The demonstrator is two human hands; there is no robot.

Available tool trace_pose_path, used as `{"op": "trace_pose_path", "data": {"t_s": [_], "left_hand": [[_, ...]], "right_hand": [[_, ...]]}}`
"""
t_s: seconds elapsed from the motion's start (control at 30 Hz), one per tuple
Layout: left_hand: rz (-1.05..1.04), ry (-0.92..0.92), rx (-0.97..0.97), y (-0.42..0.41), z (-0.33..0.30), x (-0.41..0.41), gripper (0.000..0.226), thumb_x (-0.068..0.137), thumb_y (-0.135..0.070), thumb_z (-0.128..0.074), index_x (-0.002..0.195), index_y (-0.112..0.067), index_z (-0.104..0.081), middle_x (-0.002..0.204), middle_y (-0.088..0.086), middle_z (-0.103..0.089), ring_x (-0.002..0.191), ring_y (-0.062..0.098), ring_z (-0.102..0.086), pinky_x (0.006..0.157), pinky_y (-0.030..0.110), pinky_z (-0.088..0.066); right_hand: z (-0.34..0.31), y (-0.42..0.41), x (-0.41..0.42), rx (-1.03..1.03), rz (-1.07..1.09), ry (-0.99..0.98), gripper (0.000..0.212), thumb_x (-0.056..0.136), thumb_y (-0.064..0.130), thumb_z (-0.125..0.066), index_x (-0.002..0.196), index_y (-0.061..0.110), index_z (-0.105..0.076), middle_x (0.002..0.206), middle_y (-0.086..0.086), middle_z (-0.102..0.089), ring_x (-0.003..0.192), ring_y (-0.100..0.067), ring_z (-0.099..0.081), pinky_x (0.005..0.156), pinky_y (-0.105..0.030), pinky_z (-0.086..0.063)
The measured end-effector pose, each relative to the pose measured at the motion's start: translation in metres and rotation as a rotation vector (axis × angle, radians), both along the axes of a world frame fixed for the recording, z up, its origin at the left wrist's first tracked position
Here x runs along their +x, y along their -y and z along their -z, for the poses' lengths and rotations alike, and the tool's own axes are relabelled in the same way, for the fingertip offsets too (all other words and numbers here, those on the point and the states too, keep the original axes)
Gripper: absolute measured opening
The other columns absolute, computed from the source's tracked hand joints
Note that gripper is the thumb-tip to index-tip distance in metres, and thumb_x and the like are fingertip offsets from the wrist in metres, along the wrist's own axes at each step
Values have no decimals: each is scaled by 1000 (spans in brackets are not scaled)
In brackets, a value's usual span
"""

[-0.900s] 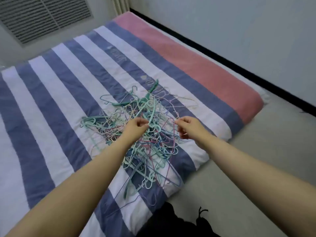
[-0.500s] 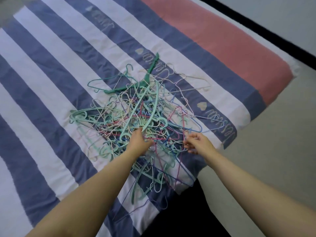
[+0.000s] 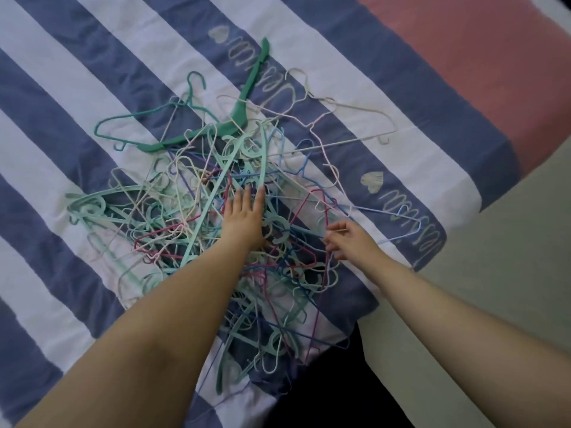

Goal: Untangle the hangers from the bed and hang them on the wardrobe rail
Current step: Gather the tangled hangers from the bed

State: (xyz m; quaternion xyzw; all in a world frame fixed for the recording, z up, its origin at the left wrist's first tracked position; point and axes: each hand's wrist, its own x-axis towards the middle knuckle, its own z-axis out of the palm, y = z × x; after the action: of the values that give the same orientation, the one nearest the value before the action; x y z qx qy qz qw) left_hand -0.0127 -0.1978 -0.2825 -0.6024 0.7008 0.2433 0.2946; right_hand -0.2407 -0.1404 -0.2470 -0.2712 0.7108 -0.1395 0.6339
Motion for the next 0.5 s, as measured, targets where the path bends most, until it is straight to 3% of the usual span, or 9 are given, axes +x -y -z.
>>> {"op": "trace_pose_path", "data": {"t_s": [0.17, 0.3, 0.37, 0.5], "left_hand": [[58, -15, 30, 3, 26, -11, 119, 83, -44, -67, 142, -32, 35, 160, 13, 5, 148, 32, 8, 115, 57, -3], [222, 36, -46, 9, 28, -23, 93, 81, -48, -63, 151, -26, -6, 143, 20, -29, 135, 39, -26, 106, 54, -29], [237, 14, -37, 17, 28, -25, 83, 79, -50, -64, 146, -23, -23, 134, 18, -40, 126, 38, -37, 100, 50, -36], [239, -47, 43, 33, 19, -23, 70, 75, -55, -68, 130, -21, -41, 118, 15, -54, 110, 36, -50, 85, 45, -45]], "right_hand": [[22, -9, -2, 87, 7, 18, 11, 93, 13, -57, 101, 12, -49, 94, -10, -62, 61, -14, -59, 52, -22, -46], [29, -20, 11, 144, 64, 52, 6, 95, 13, -54, 99, 14, -50, 86, -4, -64, 61, -14, -57, 56, -23, -45], [29, -26, 17, 155, 83, 56, 1, 96, 16, -52, 97, 15, -52, 86, -2, -65, 63, -15, -59, 60, -26, -46], [22, -31, 24, 149, 142, 56, 11, 97, 18, -50, 87, 20, -52, 87, -4, -66, 65, -17, -61, 63, -29, -48]]}}
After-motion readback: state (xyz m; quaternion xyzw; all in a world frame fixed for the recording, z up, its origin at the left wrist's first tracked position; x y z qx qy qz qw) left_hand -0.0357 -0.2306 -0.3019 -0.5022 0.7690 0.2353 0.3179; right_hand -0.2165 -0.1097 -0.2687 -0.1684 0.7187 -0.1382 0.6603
